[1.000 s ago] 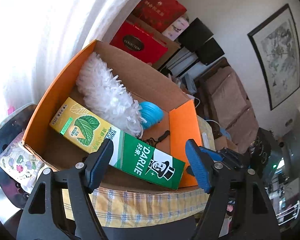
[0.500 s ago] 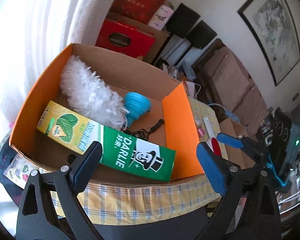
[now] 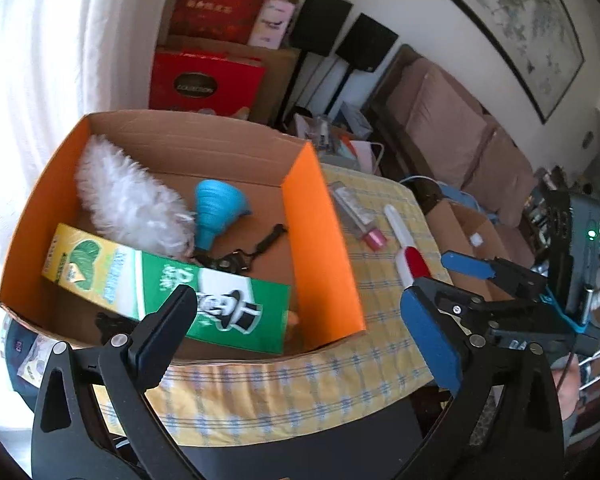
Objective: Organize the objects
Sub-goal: 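Move the right tool back to the red lint brush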
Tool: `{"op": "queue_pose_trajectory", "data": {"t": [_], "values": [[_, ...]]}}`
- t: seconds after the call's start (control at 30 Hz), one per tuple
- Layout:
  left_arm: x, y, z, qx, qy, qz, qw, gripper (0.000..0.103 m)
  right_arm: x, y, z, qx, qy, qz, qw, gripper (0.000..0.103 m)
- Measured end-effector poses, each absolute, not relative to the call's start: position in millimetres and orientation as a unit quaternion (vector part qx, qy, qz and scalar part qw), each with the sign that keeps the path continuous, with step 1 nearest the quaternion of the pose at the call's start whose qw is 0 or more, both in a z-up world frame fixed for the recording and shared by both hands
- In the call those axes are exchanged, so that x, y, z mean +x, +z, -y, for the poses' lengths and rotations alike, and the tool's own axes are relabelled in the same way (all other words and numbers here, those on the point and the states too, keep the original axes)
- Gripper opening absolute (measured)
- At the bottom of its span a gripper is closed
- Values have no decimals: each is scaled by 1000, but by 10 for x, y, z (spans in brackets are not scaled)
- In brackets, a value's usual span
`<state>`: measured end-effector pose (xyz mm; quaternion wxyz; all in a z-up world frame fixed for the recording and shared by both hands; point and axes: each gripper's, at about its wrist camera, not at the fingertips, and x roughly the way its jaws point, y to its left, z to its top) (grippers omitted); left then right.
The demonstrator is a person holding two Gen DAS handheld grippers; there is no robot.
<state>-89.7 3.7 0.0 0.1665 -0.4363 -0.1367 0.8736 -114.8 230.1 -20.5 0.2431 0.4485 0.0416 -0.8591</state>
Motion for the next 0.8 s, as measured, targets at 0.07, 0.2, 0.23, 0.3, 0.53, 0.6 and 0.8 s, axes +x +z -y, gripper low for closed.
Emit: {"op": "queue_pose_trajectory", "data": {"t": [0.07,0.2,0.23,0.3,0.53,0.6,0.8], "values": [[-889,18,-140,-435,875,127,171,102,-1146,-196,-2414,449,-862,-35,233,88],[-895,35,-367,-438,873,111,181,102,-1136,-189,-2628,449,-866,-24,218,88],[-898,35,-417,-439,873,107,184,102,-1132,-187,-2678,448,-867,-21,215,88],[-904,38,-517,-441,872,100,188,102,-1120,-176,-2775,447,-870,-16,209,88],[-932,37,-807,-446,870,83,195,102,-1098,-152,-3034,444,-876,-1,188,88],[-948,35,-879,-448,869,80,197,102,-1098,-152,-3104,442,-878,3,184,88],[-1040,-1,-1057,-443,871,83,198,102,-1143,-216,-3351,440,-885,20,154,88]]}}
